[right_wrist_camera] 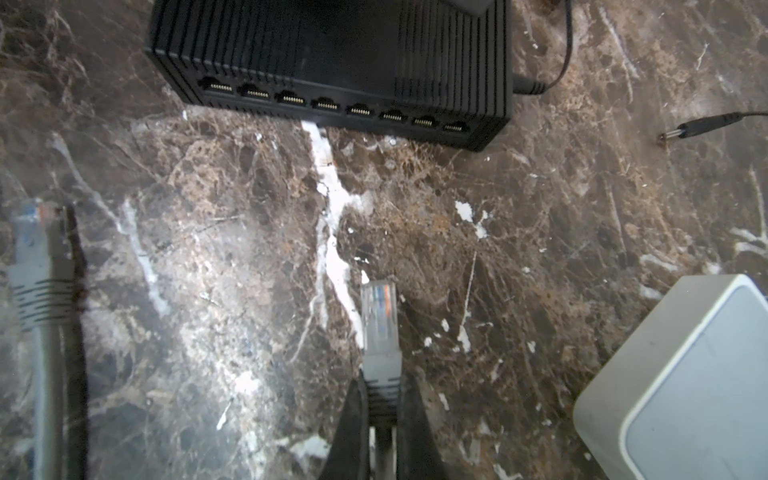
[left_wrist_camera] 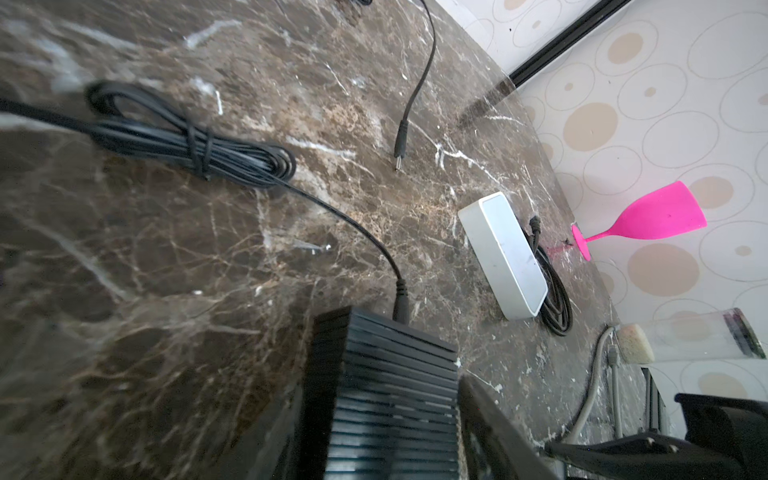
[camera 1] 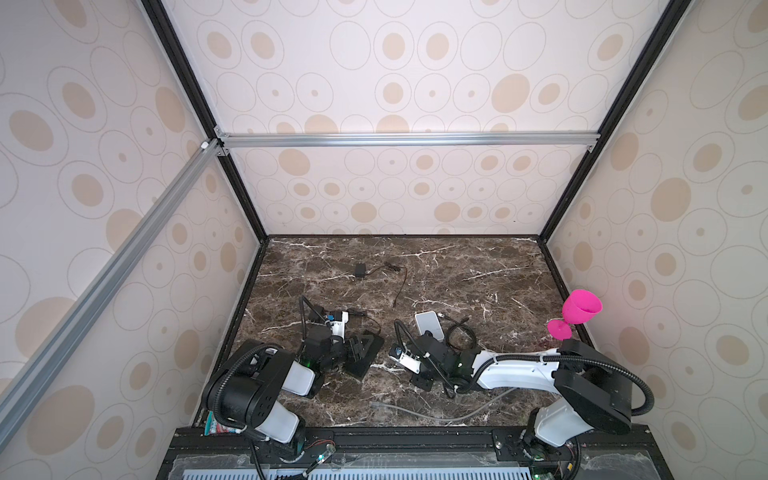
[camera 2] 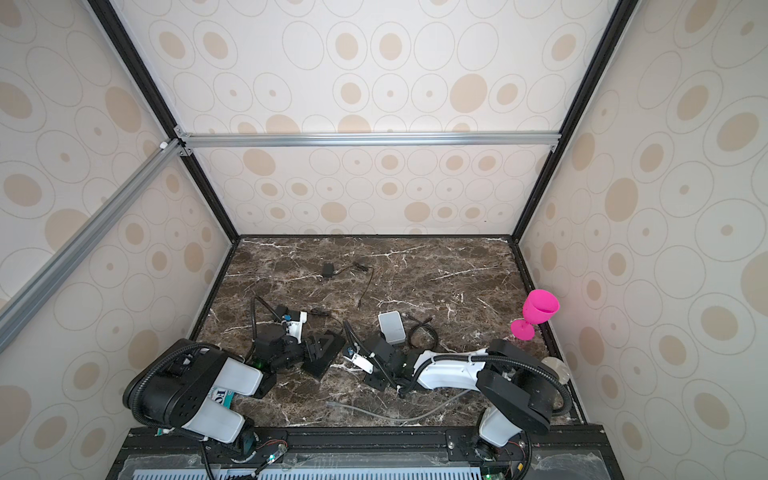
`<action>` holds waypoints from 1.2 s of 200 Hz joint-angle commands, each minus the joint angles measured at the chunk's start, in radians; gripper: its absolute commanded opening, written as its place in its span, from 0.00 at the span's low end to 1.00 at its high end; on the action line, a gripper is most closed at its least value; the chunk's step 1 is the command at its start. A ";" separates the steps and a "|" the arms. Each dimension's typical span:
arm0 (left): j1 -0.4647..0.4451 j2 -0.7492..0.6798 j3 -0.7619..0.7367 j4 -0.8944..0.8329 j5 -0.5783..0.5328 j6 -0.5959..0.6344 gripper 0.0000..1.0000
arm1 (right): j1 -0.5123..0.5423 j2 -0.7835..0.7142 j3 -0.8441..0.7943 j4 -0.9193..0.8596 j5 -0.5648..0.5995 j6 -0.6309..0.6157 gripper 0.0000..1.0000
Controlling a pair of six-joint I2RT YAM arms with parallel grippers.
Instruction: Insert the plug into the switch port
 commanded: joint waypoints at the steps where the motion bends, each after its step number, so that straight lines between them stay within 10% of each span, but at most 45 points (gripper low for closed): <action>1: -0.012 0.019 0.030 -0.011 0.013 0.004 0.54 | -0.003 -0.016 0.024 -0.024 -0.033 0.040 0.00; 240: -0.013 0.029 0.091 -0.236 -0.003 0.102 0.49 | -0.004 0.247 0.361 -0.227 0.035 0.197 0.00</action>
